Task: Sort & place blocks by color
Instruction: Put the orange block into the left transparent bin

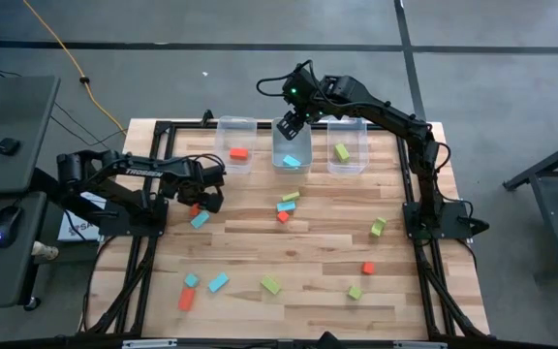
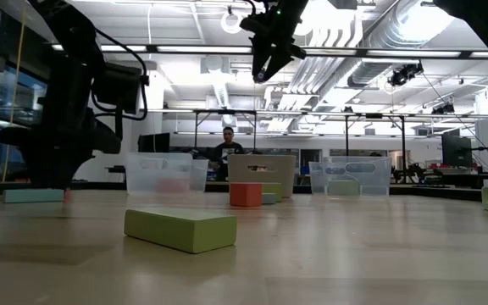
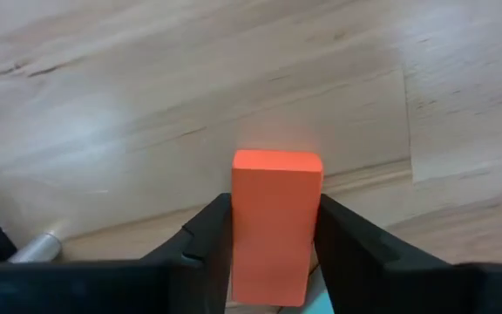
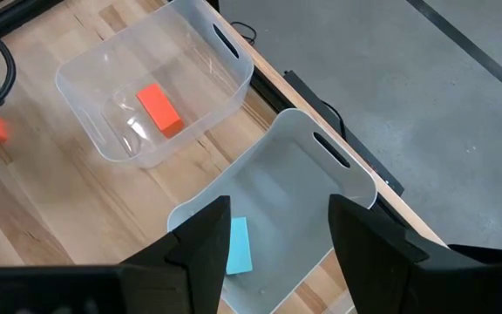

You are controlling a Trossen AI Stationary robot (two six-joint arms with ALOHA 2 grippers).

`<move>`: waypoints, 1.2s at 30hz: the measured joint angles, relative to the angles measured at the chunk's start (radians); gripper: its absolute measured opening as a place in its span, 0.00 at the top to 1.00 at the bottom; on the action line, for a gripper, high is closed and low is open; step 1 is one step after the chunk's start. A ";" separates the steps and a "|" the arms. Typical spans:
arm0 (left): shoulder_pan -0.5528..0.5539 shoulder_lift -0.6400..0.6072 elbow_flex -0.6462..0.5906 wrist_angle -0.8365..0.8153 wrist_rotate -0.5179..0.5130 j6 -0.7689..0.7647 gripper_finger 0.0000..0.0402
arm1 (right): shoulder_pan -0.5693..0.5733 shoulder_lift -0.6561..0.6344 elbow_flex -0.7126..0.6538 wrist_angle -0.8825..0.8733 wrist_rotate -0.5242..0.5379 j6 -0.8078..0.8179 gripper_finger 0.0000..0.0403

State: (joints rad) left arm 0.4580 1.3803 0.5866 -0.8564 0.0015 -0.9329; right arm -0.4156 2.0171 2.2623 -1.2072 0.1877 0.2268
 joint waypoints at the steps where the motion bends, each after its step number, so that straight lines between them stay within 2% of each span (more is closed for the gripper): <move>1: 0.000 0.000 0.000 -0.002 -0.003 0.006 0.74 | 0.000 0.000 0.000 0.000 0.000 0.000 0.54; 6: 0.000 -0.001 0.000 -0.008 -0.012 0.041 0.80 | 0.000 0.000 0.000 0.000 0.000 0.000 0.54; 17: 0.000 -0.052 0.039 -0.012 0.006 0.138 0.80 | 0.000 0.000 0.000 0.000 0.003 0.031 0.54; 29: 0.004 -0.113 0.204 -0.009 0.009 0.316 0.80 | 0.000 0.000 0.000 0.000 0.004 0.087 0.54; 36: 0.076 -0.118 0.343 -0.008 -0.003 0.498 0.80 | 0.000 0.000 0.000 0.000 0.019 0.140 0.54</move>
State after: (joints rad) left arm 0.5338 1.2621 0.9293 -0.8645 -0.0015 -0.4352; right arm -0.4156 2.0171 2.2623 -1.2068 0.2067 0.3670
